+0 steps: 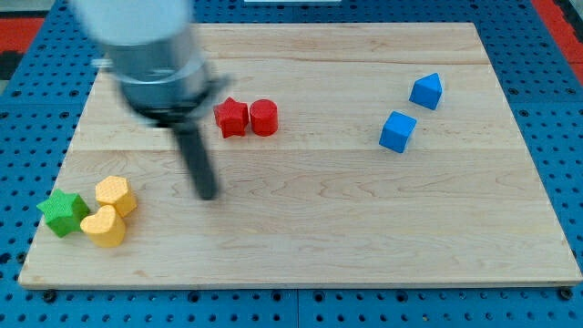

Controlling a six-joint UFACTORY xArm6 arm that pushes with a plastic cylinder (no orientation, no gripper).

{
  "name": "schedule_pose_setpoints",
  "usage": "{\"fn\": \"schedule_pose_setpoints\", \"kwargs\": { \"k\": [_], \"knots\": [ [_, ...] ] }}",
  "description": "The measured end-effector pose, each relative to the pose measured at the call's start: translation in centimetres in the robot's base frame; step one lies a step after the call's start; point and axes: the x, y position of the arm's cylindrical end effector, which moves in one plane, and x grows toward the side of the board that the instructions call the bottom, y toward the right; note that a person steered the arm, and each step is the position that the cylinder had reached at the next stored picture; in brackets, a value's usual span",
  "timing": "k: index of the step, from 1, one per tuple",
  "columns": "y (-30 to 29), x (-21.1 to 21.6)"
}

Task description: Push the blue cube towards the yellow hexagon

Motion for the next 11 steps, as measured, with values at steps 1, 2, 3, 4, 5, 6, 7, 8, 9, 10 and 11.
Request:
{"fn": "schedule_pose_setpoints", "kwargs": {
  "k": [1, 2, 3, 4, 5, 6, 7, 8, 9, 10, 11],
  "knots": [
    [14.2, -2.4],
    [24.8, -3.8],
    [23.6, -9.4],
    [16.0, -8.0],
    [7.5, -1.4],
    [-0.8, 3.8],
    [-7.9, 4.7],
    [0.6, 3.4],
    [-2.2, 1.9],
    [-7.6, 1.0],
    [5.3, 0.4]
  ]
}}
